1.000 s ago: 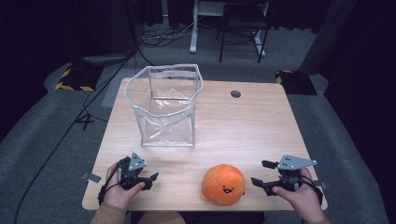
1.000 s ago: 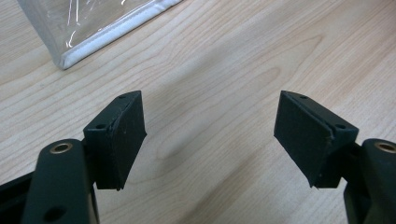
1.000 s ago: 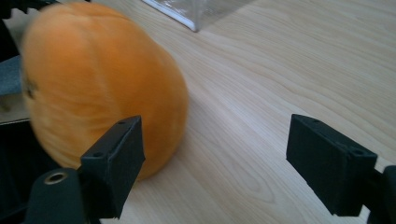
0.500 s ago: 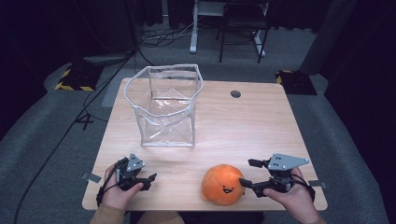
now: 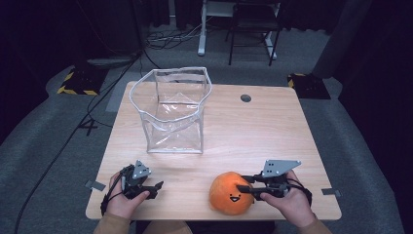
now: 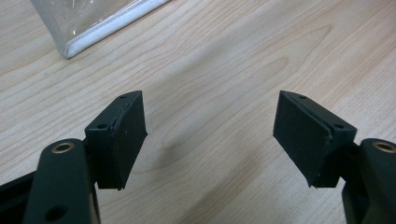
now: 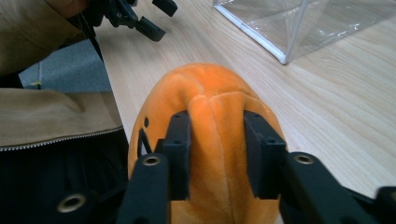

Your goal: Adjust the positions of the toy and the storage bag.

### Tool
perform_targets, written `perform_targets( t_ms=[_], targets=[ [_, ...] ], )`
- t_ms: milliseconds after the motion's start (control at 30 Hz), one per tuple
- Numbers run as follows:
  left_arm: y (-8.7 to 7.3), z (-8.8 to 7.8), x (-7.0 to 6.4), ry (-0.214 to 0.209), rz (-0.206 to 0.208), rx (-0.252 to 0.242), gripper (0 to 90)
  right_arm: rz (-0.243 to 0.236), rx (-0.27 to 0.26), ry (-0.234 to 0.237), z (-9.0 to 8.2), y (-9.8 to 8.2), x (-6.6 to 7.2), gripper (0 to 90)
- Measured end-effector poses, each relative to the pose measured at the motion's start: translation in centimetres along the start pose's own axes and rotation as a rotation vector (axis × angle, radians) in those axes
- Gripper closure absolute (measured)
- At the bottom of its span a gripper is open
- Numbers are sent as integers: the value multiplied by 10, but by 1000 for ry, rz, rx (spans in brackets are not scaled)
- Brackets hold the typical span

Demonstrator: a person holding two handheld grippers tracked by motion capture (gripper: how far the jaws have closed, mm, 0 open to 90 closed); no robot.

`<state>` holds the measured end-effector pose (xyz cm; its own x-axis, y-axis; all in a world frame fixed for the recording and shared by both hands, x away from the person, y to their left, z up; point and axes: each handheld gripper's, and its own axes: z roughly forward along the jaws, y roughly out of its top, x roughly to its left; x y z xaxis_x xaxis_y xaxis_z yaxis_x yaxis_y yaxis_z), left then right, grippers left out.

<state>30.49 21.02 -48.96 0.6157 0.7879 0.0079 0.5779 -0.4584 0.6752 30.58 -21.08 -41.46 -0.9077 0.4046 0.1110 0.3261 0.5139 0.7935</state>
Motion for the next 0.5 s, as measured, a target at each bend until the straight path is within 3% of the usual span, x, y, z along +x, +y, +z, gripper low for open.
perform_targets(
  t_ms=[233,500],
  targets=[
    [3,-1,1,0,1,-4,259,-33,9,-41,-10,7,1,706],
    [7,1,1,-5,5,-9,258,-17,7,-144,-37,15,-15,706]
  ],
)
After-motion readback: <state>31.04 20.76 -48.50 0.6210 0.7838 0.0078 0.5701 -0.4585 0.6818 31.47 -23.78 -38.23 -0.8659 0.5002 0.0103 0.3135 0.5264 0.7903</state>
